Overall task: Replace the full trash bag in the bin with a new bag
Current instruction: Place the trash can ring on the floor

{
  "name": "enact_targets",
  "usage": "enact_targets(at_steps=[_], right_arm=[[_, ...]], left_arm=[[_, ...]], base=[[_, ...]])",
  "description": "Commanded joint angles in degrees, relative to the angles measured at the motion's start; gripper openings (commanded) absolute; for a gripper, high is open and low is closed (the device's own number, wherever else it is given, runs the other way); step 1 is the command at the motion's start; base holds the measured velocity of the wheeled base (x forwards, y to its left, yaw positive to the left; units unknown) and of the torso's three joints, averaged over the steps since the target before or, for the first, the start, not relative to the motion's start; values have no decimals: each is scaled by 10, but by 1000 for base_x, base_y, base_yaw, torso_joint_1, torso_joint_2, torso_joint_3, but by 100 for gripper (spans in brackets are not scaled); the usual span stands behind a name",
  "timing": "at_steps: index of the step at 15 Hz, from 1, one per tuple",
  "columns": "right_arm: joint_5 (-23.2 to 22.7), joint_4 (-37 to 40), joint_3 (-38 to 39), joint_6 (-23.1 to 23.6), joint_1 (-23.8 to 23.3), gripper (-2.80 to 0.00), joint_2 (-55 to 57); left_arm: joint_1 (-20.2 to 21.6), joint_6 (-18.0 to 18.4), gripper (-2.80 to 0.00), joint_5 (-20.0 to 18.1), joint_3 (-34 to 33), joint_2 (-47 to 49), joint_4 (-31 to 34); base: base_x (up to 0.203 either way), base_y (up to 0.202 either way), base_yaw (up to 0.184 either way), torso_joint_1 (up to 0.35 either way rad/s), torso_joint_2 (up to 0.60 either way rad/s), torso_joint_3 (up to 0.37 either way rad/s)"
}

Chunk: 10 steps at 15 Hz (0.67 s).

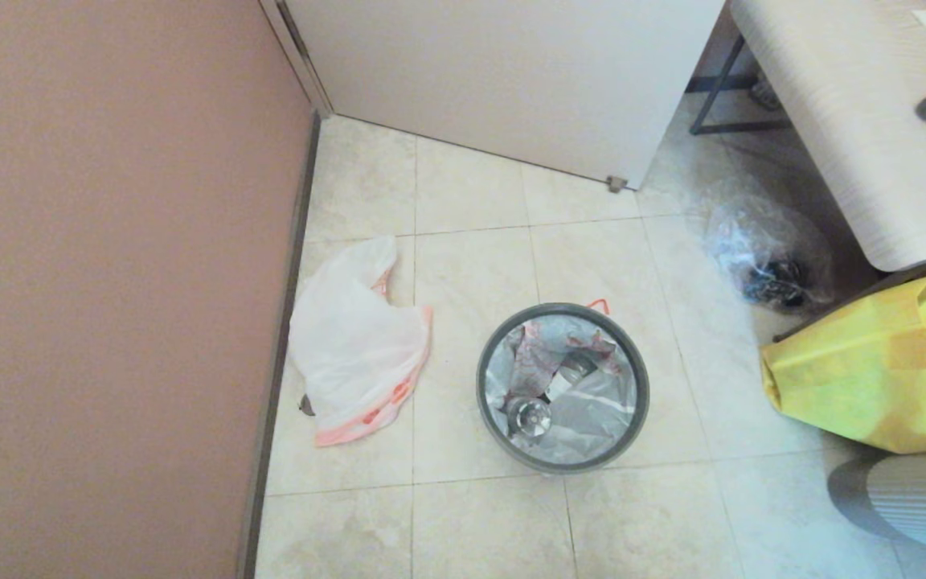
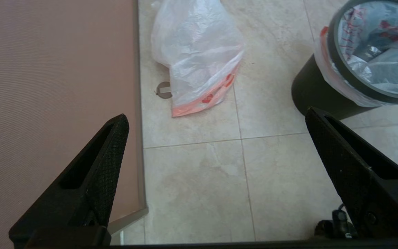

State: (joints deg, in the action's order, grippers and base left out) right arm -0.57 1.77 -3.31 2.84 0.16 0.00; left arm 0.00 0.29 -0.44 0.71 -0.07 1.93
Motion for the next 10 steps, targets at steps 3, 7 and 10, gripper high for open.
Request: enact_targets(at_steps=[3,7,10], right_arm=[[0,39,-60,1,0,-280,6],[0,61,-136,3,0,-280,77],[0,59,-198,22,0,-280,174]], left_arm=[[0,0,0,0,0,1,0],[0,0,0,0,0,1,0],[0,0,0,0,0,1,0]], base=[[0,0,0,0,0,0],[0,0,0,0,0,0],[0,0,0,0,0,0]])
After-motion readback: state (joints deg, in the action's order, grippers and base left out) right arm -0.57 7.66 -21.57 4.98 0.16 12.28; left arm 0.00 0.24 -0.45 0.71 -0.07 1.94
